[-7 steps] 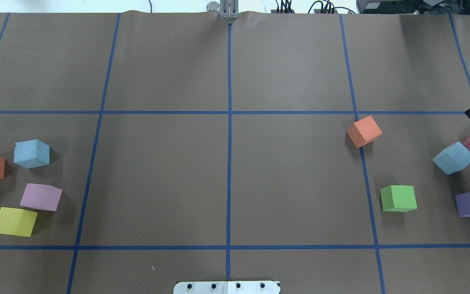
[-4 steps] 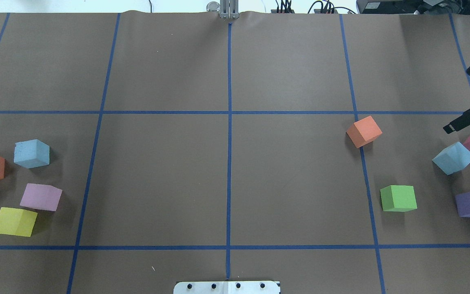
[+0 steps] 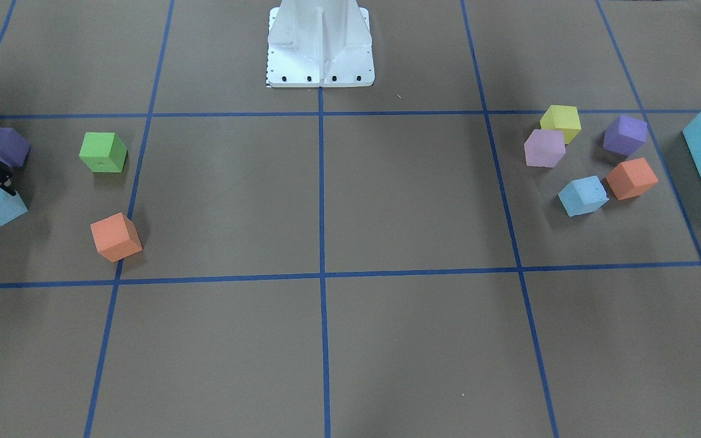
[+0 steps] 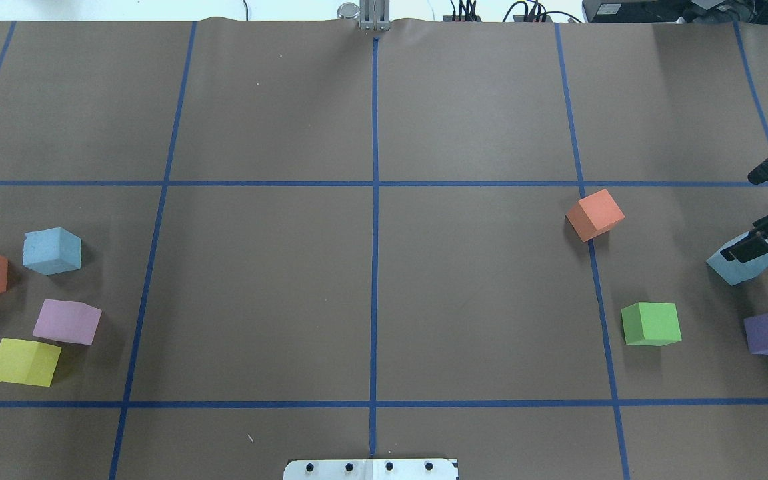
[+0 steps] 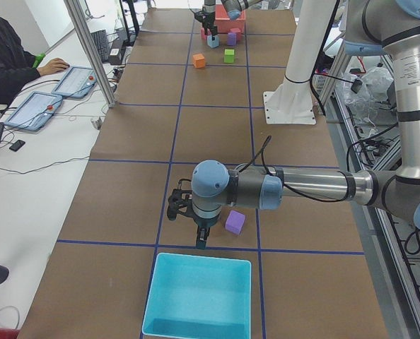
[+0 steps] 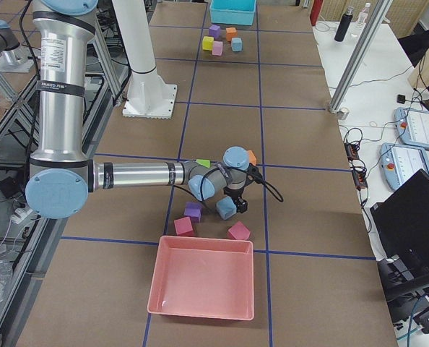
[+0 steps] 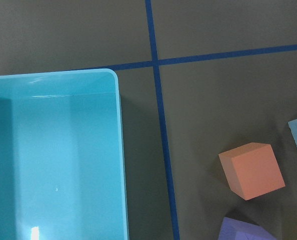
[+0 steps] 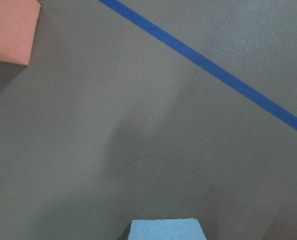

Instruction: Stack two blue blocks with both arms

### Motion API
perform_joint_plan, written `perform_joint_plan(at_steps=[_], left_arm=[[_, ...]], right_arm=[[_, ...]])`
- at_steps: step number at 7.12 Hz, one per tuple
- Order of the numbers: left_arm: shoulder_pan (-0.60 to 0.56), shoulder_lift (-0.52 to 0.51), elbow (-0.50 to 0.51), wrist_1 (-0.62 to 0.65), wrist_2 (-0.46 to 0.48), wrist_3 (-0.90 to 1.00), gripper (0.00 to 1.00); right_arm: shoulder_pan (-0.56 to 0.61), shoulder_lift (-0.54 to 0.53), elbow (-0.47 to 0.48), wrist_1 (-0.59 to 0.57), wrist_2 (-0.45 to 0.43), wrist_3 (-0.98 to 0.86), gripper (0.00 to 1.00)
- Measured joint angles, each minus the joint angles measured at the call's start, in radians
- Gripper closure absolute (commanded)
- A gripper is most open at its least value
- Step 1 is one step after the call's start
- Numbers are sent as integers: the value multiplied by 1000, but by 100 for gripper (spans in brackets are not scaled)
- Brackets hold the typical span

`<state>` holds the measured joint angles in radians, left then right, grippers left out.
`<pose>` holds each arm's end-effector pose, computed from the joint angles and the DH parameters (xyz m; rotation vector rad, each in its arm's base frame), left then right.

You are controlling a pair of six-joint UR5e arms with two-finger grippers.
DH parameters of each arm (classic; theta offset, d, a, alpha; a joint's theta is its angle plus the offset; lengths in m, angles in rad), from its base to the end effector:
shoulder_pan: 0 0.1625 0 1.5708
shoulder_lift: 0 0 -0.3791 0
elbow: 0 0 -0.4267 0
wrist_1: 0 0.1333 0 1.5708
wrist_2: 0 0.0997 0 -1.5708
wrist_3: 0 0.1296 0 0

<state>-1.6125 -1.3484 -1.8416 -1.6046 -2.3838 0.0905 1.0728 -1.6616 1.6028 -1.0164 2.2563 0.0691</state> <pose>-0.0579 -0.4472 0.5922 0.1312 0.8058 0.0795 -0.2067 -0.4875 0.6060 0.2728 -0.7881 -0.5739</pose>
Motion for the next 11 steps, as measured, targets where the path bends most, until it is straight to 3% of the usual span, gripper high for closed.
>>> perform_joint_plan(at_steps=[3, 6, 11], left_arm=[[0, 0, -1, 0, 0, 0, 2], [0, 0, 0, 0, 0, 0, 2], [1, -2, 1, 0, 0, -2, 2]], right_arm=[[-30, -2, -41, 41, -3, 9, 4], [-53, -3, -43, 42, -6, 28, 40], [-56, 3, -36, 37, 0, 31, 42]])
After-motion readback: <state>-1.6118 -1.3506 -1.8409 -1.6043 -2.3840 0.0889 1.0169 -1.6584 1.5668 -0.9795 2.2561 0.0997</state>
